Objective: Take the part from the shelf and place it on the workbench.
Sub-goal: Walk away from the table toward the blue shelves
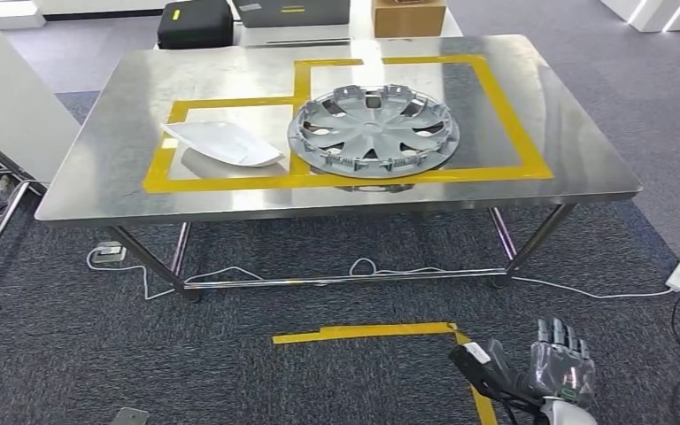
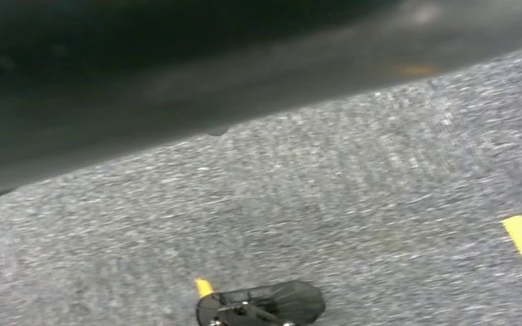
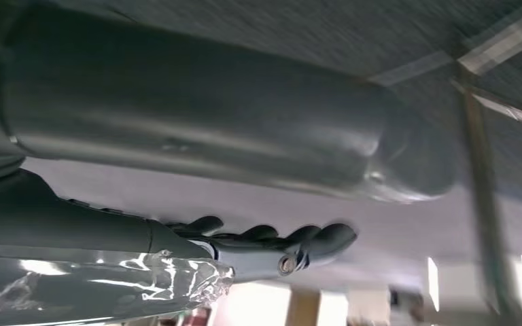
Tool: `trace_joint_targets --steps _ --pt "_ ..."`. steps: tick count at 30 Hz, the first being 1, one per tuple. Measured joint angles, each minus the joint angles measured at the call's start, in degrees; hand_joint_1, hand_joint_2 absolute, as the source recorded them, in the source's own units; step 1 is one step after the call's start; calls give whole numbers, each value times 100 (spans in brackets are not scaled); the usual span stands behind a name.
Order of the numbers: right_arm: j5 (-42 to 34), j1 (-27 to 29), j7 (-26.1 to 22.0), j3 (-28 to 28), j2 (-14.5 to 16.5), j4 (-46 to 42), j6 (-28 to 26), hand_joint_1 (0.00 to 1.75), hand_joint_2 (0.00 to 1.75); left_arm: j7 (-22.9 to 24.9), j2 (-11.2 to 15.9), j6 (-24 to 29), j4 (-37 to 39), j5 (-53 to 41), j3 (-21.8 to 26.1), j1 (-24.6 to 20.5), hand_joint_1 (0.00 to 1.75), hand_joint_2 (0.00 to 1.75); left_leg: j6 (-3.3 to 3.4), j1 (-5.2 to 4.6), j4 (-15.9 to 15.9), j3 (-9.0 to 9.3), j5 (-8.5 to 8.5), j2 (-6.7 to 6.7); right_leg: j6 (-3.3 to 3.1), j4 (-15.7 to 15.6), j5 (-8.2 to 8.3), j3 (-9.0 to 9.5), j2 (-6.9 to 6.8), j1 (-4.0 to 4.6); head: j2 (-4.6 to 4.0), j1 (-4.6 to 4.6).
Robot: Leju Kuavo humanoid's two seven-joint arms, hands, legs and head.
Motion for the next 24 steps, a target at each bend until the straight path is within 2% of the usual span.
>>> trace_joint_targets --steps 1,2,3,4,5,6,7,8,9,10,12,13,14,15,16,17,18,19,20,21,22,23,24 --pt "-117 16 -56 -113 39 196 71 0 0 10 -18 -9 -33 -41 35 9 0 0 -31 21 358 -87 -280 0 -22 8 52 -76 -7 4 0 -5" --pt "-243 16 -129 -222 88 427 154 0 0 16 -35 -18 -64 -80 73 15 0 0 -57 43 707 -150 -484 0 -29 21 107 -154 -14 11 0 -4" --pt "-376 -3 -209 -326 137 692 254 0 0 19 -46 -27 -91 -122 110 21 0 0 -76 58 945 -157 -559 1 -28 37 161 -237 -22 15 0 -3" --pt "-515 -34 -295 -426 185 980 361 0 0 20 -57 -36 -111 -168 145 24 0 0 -89 67 1021 -91 -504 1 -23 61 212 -328 -26 18 0 -4" --pt "-641 -72 -381 -521 229 1281 456 0 0 20 -67 -43 -126 -202 175 24 0 0 -93 73 899 65 -345 1 -15 91 264 -427 -28 17 0 -4" --pt "-739 -107 -451 -605 267 1558 517 0 0 20 -72 -47 -140 -232 200 19 0 0 -88 76 605 304 -163 1 -5 125 318 -528 -28 16 0 -5" --pt "-807 -134 -504 -676 300 1796 544 0 0 20 -76 -49 -155 -255 220 9 0 0 -74 73 198 592 -68 0 9 160 373 -619 -28 18 0 -6" --pt "-843 -156 -541 -736 329 1997 551 0 0 19 -77 -49 -173 -268 237 -2 0 0 -47 66 -220 859 -43 0 29 186 433 -691 -27 21 0 -2" --pt "-863 -178 -562 -784 350 2159 555 0 0 16 -79 -49 -189 -279 255 -11 0 0 -13 54 -519 1039 -59 -2 55 188 497 -727 -25 23 0 3" --pt "-878 -204 -574 -824 369 2299 575 0 0 12 -81 -49 -201 -287 273 -21 0 0 24 38 -695 1128 -97 -4 87 178 562 -742 -24 20 0 -7" --pt "-939 -291 -576 -894 391 2622 726 0 0 -5 -90 -50 -208 -320 305 -32 0 0 109 29 -747 1078 4 4 160 126 676 -748 -13 5 0 -29" --pt "-991 -339 -580 -924 396 2818 827 0 0 -17 -98 -50 -208 -348 315 -47 0 0 155 33 -766 1020 73 15 189 149 618 -781 -1 -3 0 -42" --pt "-1051 -399 -597 -953 401 3059 919 0 0 -35 -105 -49 -208 -376 322 -60 0 0 204 40 -781 938 165 25 214 265 423 -837 14 -7 0 -22" --pt "-1108 -470 -619 -978 406 3340 988 0 0 -55 -112 -42 -206 -398 327 -73 0 0 238 47 -794 841 259 35 231 506 109 -916 26 -14 0 -4" --pt "-1156 -555 -638 -1000 412 3650 1038 0 0 -70 -115 -27 -199 -422 330 -86 0 0 258 37 -792 738 346 38 247 860 -249 -1001 33 -16 0 17" --pt "-1188 -651 -645 -1021 419 3969 1084 0 0 -82 -116 -9 -187 -438 331 -99 0 0 265 29 -786 629 437 42 262 1263 -528 -1069 37 -19 0 34" --pt "-1205 -745 -635 -1038 424 4274 1134 0 0 -89 -118 14 -168 -456 331 -115 0 0 259 21 -780 518 525 46 275 1613 -645 -1091 37 -21 0 37" --pt "-1217 -830 -618 -1056 428 4559 1185 0 0 -93 -121 33 -144 -477 331 -135 0 0 249 15 -771 399 614 51 284 1830 -597 -1046 37 -22 0 37" --pt "-1229 -907 -601 -1073 433 4809 1237 0 0 -97 -125 51 -118 -494 331 -155 0 0 233 12 -758 271 703 53 286 1848 -429 -903 37 -24 0 38" --pt "-1243 -976 -588 -1088 436 5022 1286 0 0 -102 -130 67 -93 -507 331 -171 0 0 213 11 -741 155 788 54 288 1673 -252 -659 37 -30 0 39" --pt "-1257 -1039 -577 -1100 446 5203 1329 0 0 -108 -133 80 -74 -517 331 -181 0 0 188 6 -715 51 866 52 289 1294 -175 -301 42 -41 0 42" --pt "-1266 -1094 -571 -1112 457 5337 1353 0 0 -115 -136 93 -62 -519 332 -187 0 0 162 -2 -673 -34 928 51 287 761 -221 129 52 -50 0 45" --pt "-1270 -1144 -568 -1122 466 5444 1365 0 0 -123 -138 101 -53 -519 332 -191 0 0 136 -10 -635 -81 986 50 269 312 -341 461 64 -50 0 38"
